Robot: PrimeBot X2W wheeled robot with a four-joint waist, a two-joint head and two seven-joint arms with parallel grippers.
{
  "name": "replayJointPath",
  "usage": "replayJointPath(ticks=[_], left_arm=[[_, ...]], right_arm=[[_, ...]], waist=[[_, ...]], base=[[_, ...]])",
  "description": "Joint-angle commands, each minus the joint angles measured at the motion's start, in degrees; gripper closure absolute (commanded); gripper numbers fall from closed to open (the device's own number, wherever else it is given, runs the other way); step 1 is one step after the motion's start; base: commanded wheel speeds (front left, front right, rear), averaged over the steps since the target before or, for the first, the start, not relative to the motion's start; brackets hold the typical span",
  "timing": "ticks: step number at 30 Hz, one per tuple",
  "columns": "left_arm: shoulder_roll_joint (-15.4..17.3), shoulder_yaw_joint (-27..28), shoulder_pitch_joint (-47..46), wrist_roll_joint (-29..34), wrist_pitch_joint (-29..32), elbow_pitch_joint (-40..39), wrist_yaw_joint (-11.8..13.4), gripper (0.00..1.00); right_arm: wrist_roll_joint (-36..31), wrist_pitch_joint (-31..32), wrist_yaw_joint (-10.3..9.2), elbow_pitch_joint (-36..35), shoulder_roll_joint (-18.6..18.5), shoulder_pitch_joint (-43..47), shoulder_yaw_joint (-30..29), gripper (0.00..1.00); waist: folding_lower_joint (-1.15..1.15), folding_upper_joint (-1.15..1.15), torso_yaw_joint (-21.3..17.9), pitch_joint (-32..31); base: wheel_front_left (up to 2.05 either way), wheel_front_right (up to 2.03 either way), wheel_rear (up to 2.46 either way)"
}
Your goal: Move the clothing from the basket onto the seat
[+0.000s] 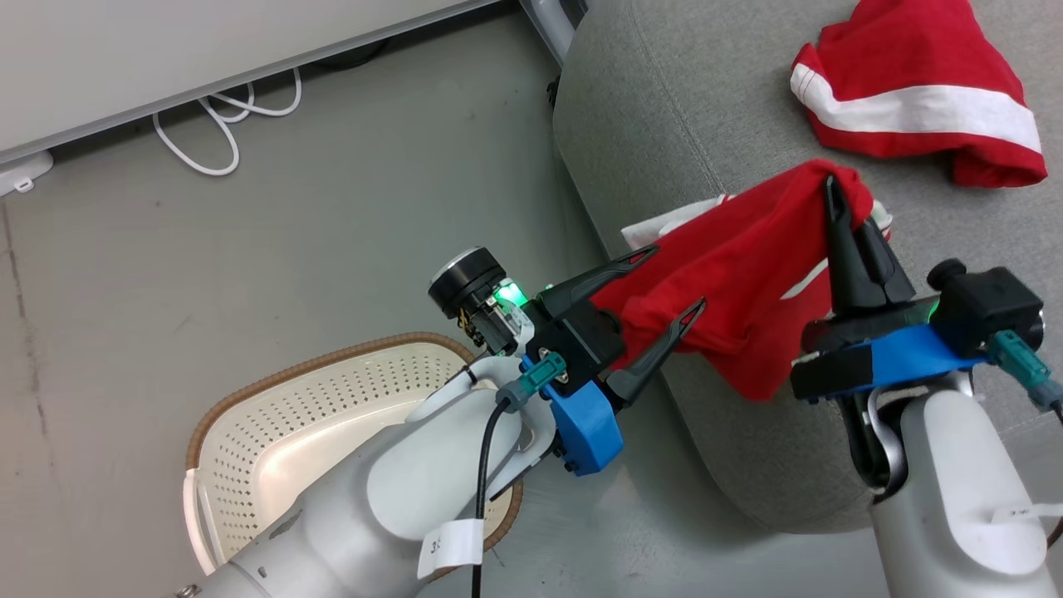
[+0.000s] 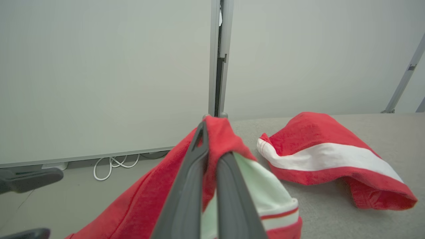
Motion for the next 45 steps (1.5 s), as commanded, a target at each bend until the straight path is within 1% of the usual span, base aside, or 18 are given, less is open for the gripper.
replayJointPath(ticks=[1, 3, 8, 14, 19, 23, 27, 30, 32, 34, 45], left_arm=[[0.5, 0.6, -0.7, 0.2, -0.3, -0.3, -0.1, 0.0], [0.6, 0.8, -0.9, 0.4, -0.3, -0.5, -0.1, 0.0], [1.7, 1.6, -2.1, 1.3, -0.3, -1.3, -0.1, 0.0], [3.6, 2.5, -4.3, 2.4, -0.3, -2.0, -0.1, 0.0], [5.2, 2.8, -6.2, 2.9, -0.2, -2.4, -0.1, 0.0], [6.4, 3.1, -7.6, 3.3, -0.1, -3.1, 0.0, 0.0], [7.7, 3.3, -8.8, 3.8, 0.1, -4.0, 0.3, 0.0], [8.3, 3.1, -9.3, 4.0, 0.4, -4.6, 0.4, 0.0], [8.7, 3.1, -9.6, 4.0, 0.5, -5.0, 0.4, 0.0], [9.1, 2.9, -9.5, 4.1, 0.6, -5.3, 0.4, 0.0], [10.3, 2.5, -10.1, 3.8, 1.7, -7.1, 0.9, 0.0]], right_arm=[[-0.5, -0.2, 0.01, -0.5, 0.0, -2.0, -0.2, 1.0], [-1.0, -0.2, 0.01, -0.8, 0.0, -3.3, -0.2, 1.0], [-3.1, -0.2, 0.01, -2.8, -0.2, -12.0, -2.8, 1.0], [-4.5, -0.2, 0.01, -6.4, -3.7, -24.5, -8.2, 1.0], [-4.5, -0.2, 0.01, -8.8, -8.2, -33.4, -15.8, 1.0], [-4.0, -0.2, 0.01, -8.1, -15.0, -37.7, -21.7, 1.0], [-2.6, -0.2, 0.01, -5.7, -20.3, -39.0, -27.9, 1.0], [-3.1, -0.2, 0.01, -3.3, -22.6, -36.5, -31.1, 1.0], [-3.0, -0.2, 0.01, -1.8, -22.7, -35.2, -32.8, 1.0], [-3.6, -0.2, 0.01, -0.4, -21.8, -33.7, -33.4, 1.0], [-6.3, -0.2, 0.01, 4.8, -13.1, -27.4, -33.3, 1.0]], waist=[[0.0, 0.0, 0.3, 0.7], [0.0, 0.0, 0.5, 1.1], [0.0, 0.0, 1.5, 4.7], [0.0, 0.0, 2.6, 10.7], [0.0, 0.0, 3.2, 15.2], [0.0, 0.0, 3.6, 18.5], [0.0, 0.0, 3.8, 21.5], [0.0, 0.0, 3.8, 23.1], [0.0, 0.0, 3.7, 24.0], [0.0, 0.0, 3.6, 24.5], [0.0, 0.0, 3.2, 26.1]], base=[[0.0, 0.0, 0.0], [0.0, 0.0, 0.0], [0.0, 0.0, 0.0], [0.0, 0.0, 0.0], [0.0, 0.0, 0.0], [0.0, 0.0, 0.0], [0.0, 0.0, 0.0], [0.0, 0.0, 0.0], [0.0, 0.0, 0.0], [0.0, 0.0, 0.0], [0.0, 0.0, 0.0]])
